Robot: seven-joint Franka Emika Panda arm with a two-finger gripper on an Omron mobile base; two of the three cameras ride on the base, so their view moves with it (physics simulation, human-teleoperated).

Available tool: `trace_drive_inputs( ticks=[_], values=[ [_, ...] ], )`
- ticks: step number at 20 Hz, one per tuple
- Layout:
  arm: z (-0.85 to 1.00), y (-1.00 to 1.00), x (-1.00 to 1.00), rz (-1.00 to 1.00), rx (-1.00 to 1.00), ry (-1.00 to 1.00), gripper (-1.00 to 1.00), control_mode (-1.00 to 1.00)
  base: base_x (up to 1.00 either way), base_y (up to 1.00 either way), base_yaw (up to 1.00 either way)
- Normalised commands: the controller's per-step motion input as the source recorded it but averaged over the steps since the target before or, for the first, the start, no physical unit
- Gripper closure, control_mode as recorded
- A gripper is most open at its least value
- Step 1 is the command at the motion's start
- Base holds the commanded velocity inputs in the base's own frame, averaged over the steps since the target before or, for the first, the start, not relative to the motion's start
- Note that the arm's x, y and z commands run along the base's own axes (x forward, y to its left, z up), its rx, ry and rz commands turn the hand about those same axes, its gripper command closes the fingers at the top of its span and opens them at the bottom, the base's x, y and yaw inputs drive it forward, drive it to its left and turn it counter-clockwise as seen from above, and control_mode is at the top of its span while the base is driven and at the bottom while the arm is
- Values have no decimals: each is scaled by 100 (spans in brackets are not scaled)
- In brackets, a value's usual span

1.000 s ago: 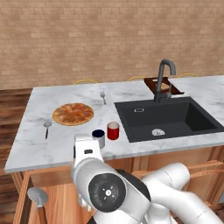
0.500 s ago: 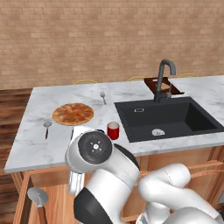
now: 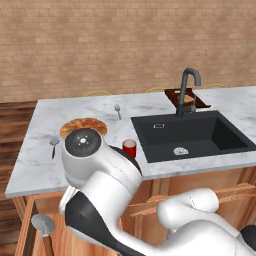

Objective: Take the pizza cutter from the drawer on the left and place it on the dining counter for cutting.

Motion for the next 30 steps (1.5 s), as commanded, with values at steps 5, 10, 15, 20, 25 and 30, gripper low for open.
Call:
trace_drive_inputs(
  ticks=[5, 10, 15, 20, 25, 30],
  values=[
    [-72, 0, 0, -24, 15, 8, -100, -100, 0, 0, 0],
    [-88, 0, 3, -15, 10, 0, -100, -100, 0, 0, 0],
    [-50, 0, 17, -11, 23, 6, -100, -100, 0, 0, 0],
    [-49, 0, 2, -14, 23, 11, -100, -100, 0, 0, 0],
    [-49, 5, 7, -15, 11, 3, -100, -100, 0, 0, 0],
    [-31, 13, 5, -12, 7, 5, -100, -100, 0, 0, 0]
  ],
)
